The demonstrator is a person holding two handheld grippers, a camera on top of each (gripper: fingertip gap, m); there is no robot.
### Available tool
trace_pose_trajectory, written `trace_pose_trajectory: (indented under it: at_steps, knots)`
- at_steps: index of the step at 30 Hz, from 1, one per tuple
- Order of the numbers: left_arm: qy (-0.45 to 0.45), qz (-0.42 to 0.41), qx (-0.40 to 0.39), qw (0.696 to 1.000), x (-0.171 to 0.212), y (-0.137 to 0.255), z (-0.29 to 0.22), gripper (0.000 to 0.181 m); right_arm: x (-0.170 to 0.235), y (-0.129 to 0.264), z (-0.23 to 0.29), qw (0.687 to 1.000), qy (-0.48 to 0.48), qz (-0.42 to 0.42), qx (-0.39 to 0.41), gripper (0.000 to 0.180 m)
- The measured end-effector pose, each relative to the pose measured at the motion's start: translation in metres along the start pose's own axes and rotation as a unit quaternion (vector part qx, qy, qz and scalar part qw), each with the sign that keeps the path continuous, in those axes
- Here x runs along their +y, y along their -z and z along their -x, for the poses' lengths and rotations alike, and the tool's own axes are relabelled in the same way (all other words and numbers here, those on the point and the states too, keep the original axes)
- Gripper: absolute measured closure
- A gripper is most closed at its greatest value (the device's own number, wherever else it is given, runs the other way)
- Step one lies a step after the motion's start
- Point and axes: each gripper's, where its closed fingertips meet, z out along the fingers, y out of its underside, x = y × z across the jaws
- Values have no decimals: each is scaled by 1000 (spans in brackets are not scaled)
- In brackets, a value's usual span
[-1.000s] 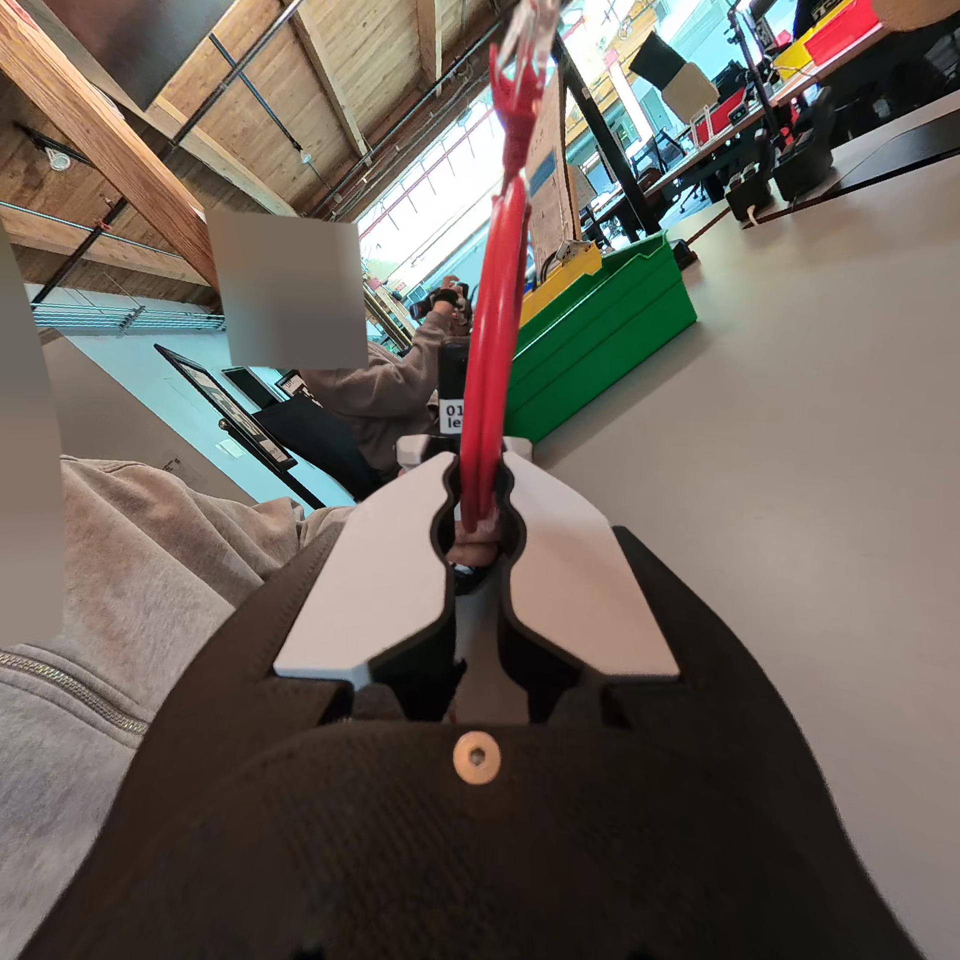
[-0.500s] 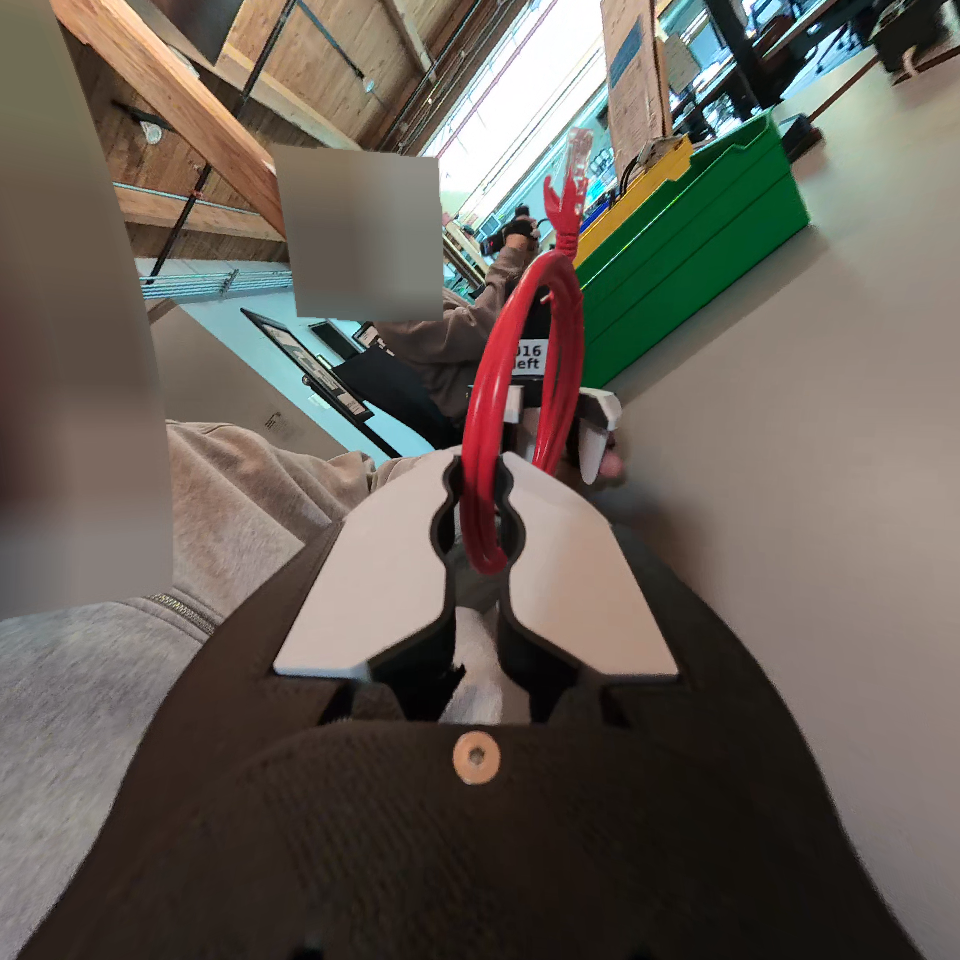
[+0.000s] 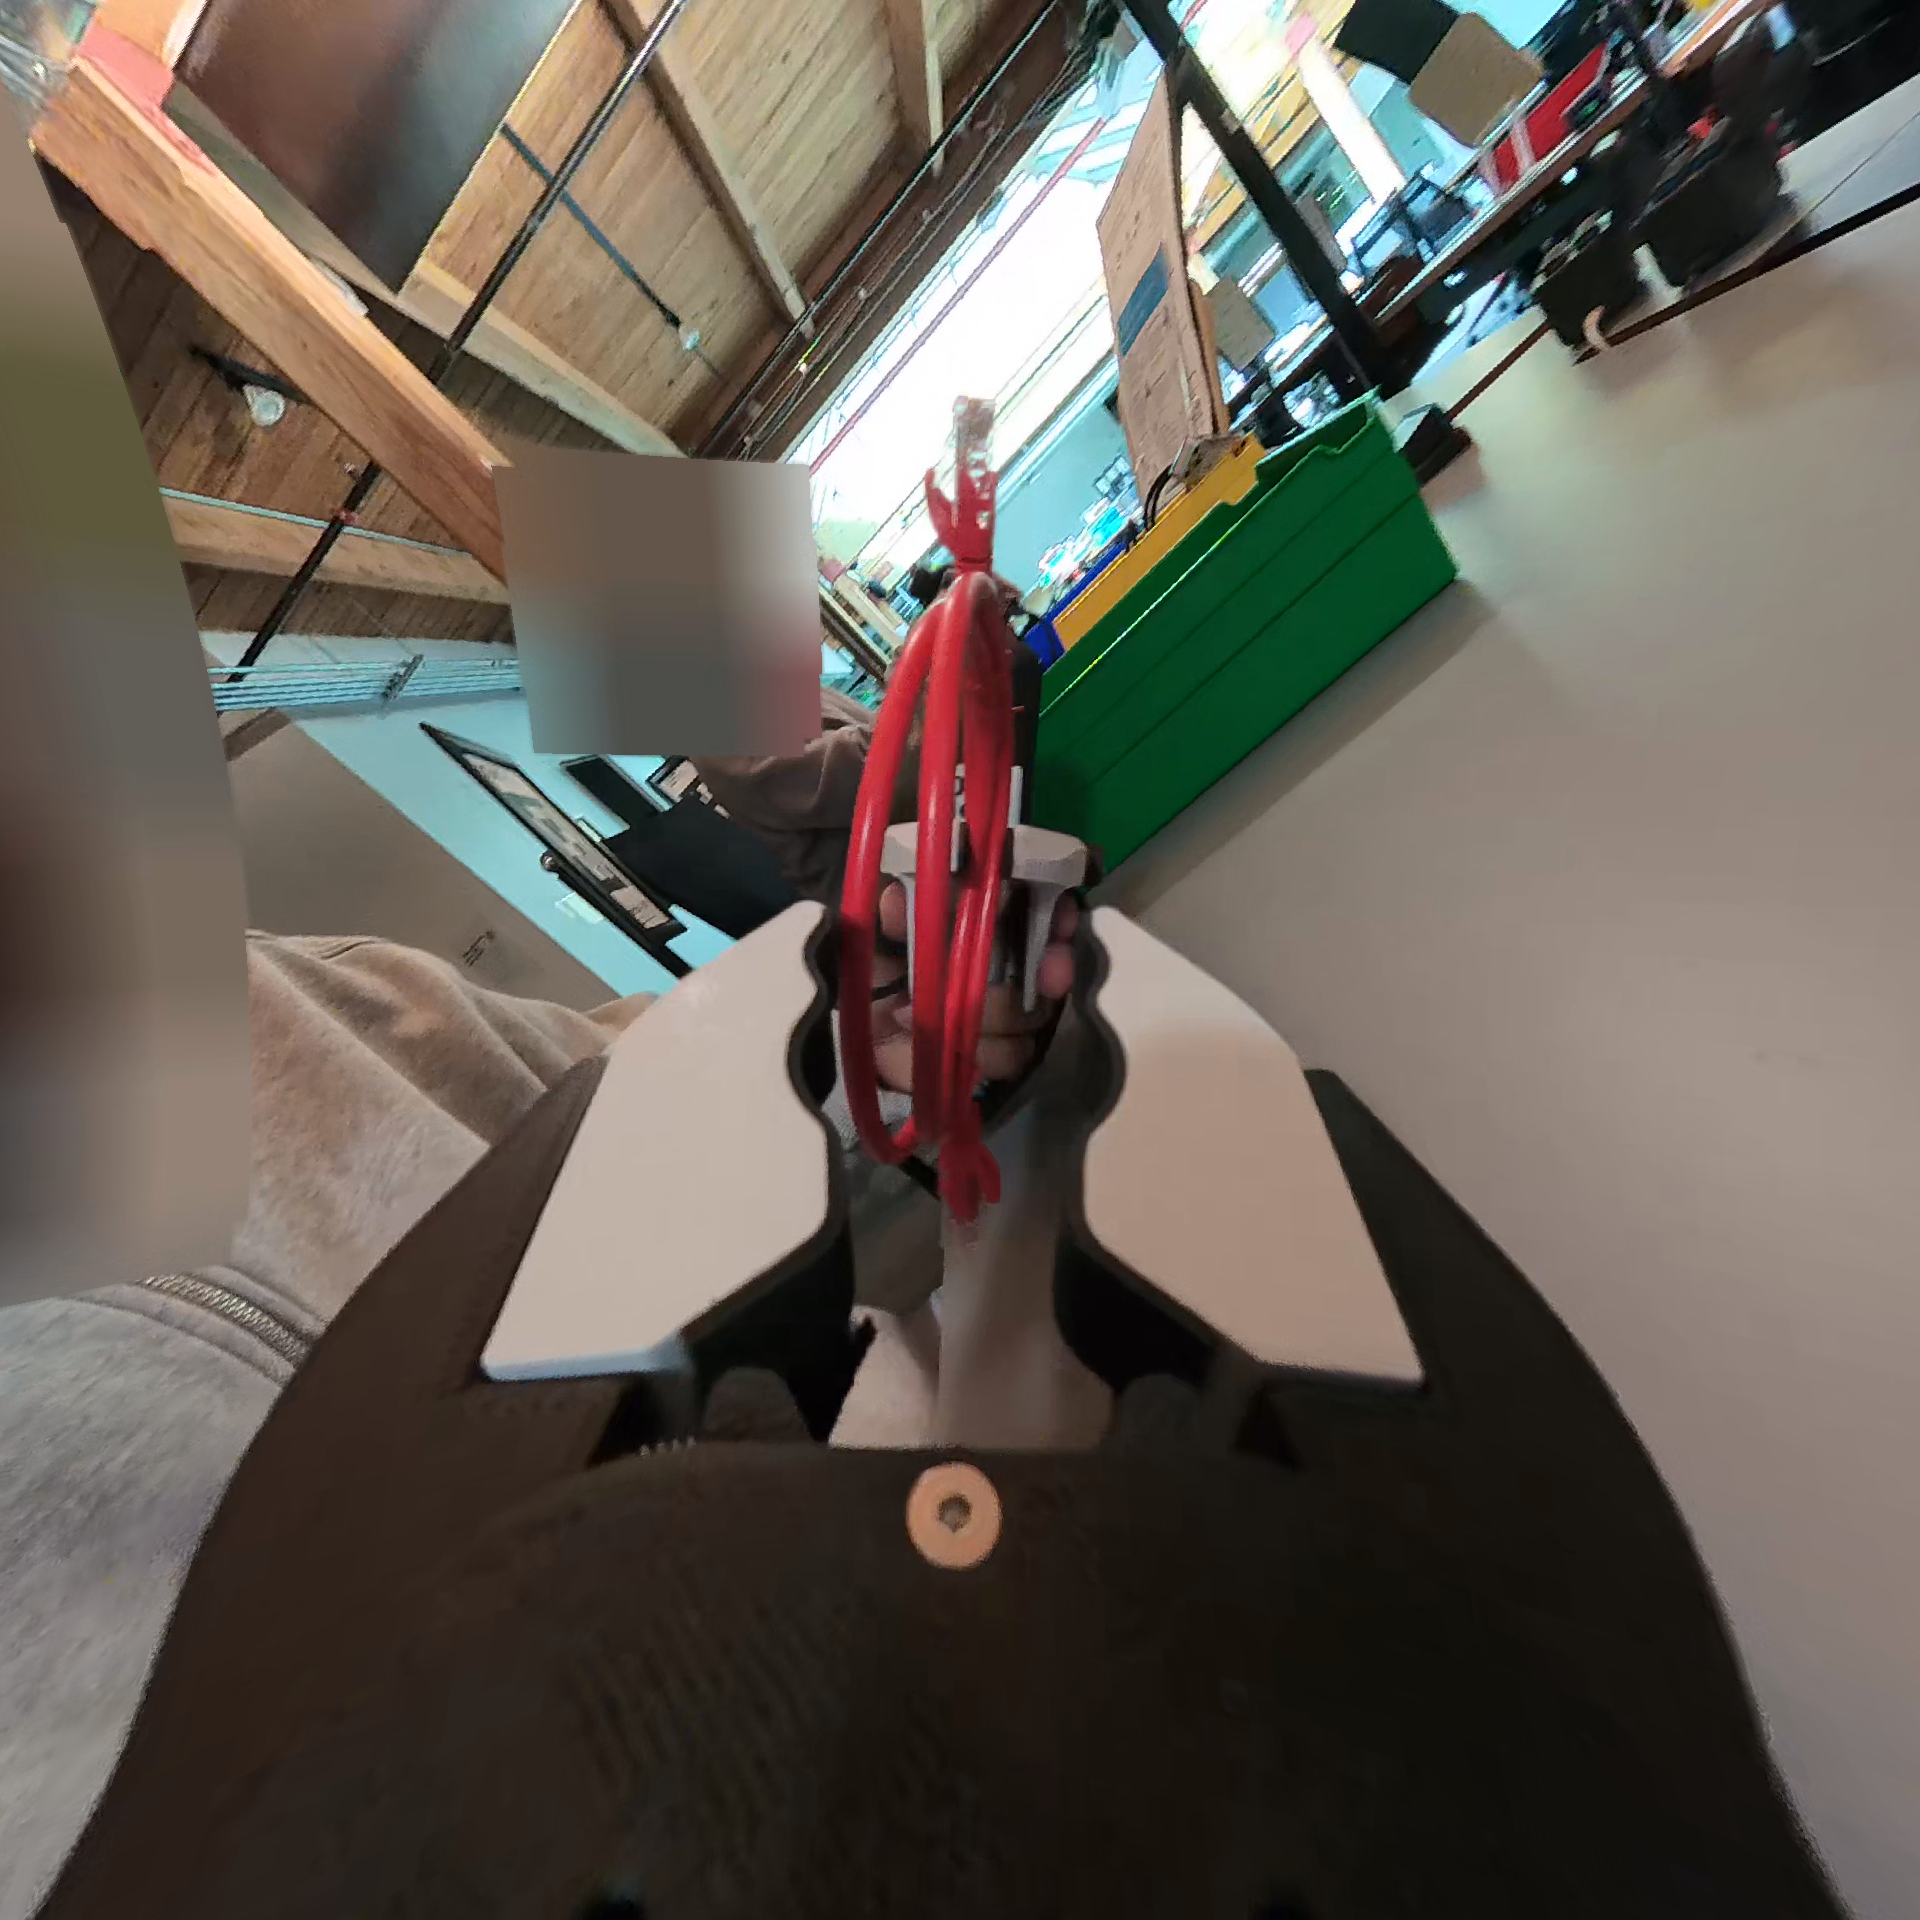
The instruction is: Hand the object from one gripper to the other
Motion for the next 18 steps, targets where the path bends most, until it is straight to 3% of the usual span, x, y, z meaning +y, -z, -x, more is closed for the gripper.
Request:
trace_pose_trajectory:
  at_steps: [6, 18]
  knots:
    - [20, -21, 1, 1000, -6, 4, 3, 169, -20, 13, -13, 997, 19, -57, 42, 121]
    - [11, 20, -3, 1000, 8, -3, 3, 169, -36, 25, -13, 993, 50, -89, 59, 120]
